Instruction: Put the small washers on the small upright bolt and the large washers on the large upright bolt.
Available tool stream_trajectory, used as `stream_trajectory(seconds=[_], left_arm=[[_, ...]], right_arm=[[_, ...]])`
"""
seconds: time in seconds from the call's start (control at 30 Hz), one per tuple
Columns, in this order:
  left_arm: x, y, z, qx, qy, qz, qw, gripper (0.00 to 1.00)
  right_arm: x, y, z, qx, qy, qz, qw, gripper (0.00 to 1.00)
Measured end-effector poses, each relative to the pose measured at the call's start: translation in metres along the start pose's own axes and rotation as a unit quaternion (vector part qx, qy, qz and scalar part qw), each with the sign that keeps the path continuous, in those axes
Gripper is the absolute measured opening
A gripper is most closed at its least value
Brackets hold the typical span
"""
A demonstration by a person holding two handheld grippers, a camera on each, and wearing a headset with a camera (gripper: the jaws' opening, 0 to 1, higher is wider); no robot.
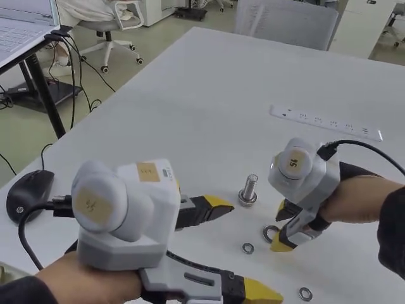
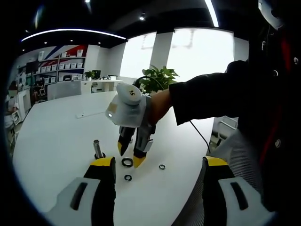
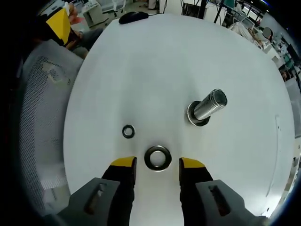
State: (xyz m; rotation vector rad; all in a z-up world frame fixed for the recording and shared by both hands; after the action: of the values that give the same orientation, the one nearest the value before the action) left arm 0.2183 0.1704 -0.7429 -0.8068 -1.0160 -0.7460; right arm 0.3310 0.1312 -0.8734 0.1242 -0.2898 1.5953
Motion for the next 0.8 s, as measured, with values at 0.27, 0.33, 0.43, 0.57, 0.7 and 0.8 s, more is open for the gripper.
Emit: stream_trajectory(seconds=[0.27,0.33,0.43,0.57,0.7,0.8], left_arm=[[0.0000,0.0012,0.0004,0.002,-0.002,0.001,1.0000,0.75],[0.0001,0.0015,0.0005,0.003,-0.002,0.001,1.0000,0.75],[0.0005,0.0008,0.0003,0.003,-0.003,0.002,1.0000,0.75],[0.0009,0.0001,0.0002,0.003,-0.004,0.002,1.0000,0.75],[0.0011,-0.0001,0.0005,0.004,-0.005,0.002,1.0000,0.75],[0.0007,0.0000,0.0009,0.005,-0.005,0.003,1.0000,0.75]], right_arm=[[0.0003,0.0005,-0.0017,-0.004,0.003,0.005,1.0000,0.34],[-0.0009,0.0001,-0.0015,-0.005,0.005,0.006,1.0000,0.33],[-0.0014,0.0017,-0.0009,-0.005,0.005,0.006,1.0000,0.31],[-0.0010,0.0028,-0.0002,-0.006,0.003,0.011,0.9999,0.25],[-0.0009,0.0037,0.0004,-0.005,0.003,0.011,0.9999,0.25],[-0.0007,0.0042,0.0009,-0.005,0.002,0.010,0.9999,0.24]])
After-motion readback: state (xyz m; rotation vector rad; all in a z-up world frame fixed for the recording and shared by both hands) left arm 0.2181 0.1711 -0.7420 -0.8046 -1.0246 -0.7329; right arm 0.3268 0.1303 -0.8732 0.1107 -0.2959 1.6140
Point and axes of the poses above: the centre of the closed fingertips' face, and the gripper's own axes: z roughly backward along the fingers, y roughly to its left, x roughly out of its top, the point moved 1 cm from there along z, roughly backward along the fingers, and after that the axes turned 7 degrees about -x, right-handed, at the moved point
